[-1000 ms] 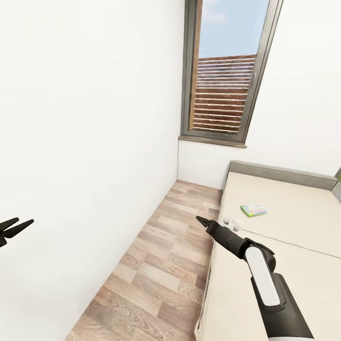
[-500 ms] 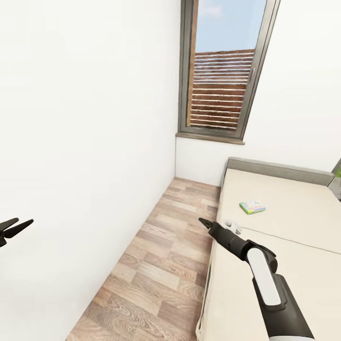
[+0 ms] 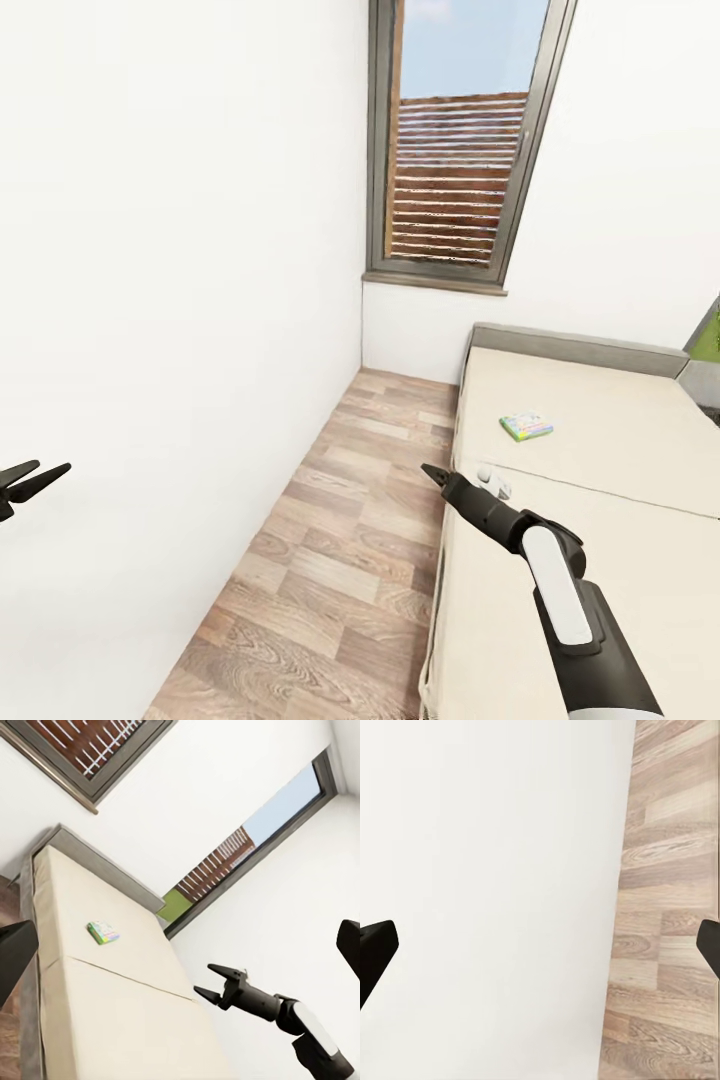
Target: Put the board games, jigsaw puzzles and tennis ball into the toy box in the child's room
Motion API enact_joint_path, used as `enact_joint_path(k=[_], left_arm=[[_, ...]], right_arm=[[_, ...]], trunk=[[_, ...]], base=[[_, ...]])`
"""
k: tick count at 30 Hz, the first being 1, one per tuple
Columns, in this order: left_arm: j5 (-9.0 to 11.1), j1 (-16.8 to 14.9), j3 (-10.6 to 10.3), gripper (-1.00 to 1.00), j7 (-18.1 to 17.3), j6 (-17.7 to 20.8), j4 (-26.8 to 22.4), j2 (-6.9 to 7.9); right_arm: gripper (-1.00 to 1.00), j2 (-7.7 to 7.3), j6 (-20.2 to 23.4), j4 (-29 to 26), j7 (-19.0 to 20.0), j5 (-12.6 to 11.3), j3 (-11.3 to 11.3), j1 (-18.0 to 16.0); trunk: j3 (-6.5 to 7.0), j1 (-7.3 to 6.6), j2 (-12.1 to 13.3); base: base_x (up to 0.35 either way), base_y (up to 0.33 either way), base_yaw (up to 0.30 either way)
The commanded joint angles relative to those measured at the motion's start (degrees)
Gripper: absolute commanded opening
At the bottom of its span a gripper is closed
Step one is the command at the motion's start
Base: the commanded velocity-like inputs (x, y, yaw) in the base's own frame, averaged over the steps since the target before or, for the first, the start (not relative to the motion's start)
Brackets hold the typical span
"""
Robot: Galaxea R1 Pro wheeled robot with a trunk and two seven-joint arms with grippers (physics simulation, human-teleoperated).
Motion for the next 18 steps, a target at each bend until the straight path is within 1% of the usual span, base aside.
enact_joint_path(k=[1, 11, 18], left_arm=[[0.0, 0.0, 0.0, 1.00, -0.2, 0.6, 0.0, 0.02], [0.0, 0.0, 0.0, 1.00, -0.2, 0.6, 0.0, 0.02], [0.0, 0.0, 0.1, 1.00, -0.2, 0.6, 0.0, 0.02]], right_arm=[[1.00, 0.03, 0.4, 0.0, -0.1, -0.2, -0.2, -0.1], [1.00, 0.01, 0.4, 0.2, 0.0, -0.2, -0.2, -0.1], [1.00, 0.10, 0.3, 0.2, 0.0, -0.2, -0.2, -0.1]], trunk=[[-0.21, 0.03, -0.1], [-1.07, 0.03, -0.1], [-1.58, 0.03, -0.1]], base=[[0.000, 0.020, -0.113], [0.000, 0.006, -0.121], [0.000, 0.000, -0.163]])
